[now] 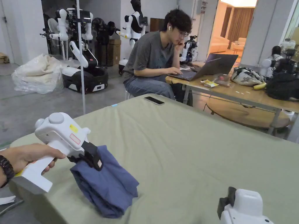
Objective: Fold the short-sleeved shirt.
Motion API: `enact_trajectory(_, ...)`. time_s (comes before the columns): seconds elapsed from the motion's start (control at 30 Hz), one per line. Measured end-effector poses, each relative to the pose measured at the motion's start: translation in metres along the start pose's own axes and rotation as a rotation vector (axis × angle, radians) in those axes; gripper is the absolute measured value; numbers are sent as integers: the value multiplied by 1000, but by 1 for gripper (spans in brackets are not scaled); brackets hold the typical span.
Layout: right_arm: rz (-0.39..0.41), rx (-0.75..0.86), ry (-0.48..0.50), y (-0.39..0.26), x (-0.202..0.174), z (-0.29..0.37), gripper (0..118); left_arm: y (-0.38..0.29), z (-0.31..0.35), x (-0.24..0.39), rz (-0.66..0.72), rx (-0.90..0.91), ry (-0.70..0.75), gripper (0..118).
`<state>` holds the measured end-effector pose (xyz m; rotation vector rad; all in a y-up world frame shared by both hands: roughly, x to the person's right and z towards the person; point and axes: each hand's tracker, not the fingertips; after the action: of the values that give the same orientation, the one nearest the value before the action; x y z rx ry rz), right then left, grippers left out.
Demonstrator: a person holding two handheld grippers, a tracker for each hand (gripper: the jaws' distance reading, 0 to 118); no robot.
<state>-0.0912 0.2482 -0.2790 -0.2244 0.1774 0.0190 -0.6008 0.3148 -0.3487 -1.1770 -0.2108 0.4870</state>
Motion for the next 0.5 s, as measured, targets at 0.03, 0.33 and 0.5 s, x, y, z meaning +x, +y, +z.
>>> enact_trajectory(0.03, 8, -2, 1, 1, -6, -3, 0, 5, 5, -6, -1, 2, 38, 18)
enact_trajectory(0.33, 54, -22, 41, 7, -28, -10, 0, 6, 8, -42, 22, -30, 317, 18)
enact_trajectory(0.5, 67, -24, 42, 7, -26, -10, 0, -3, 5, -46, 27, -11, 356, 18)
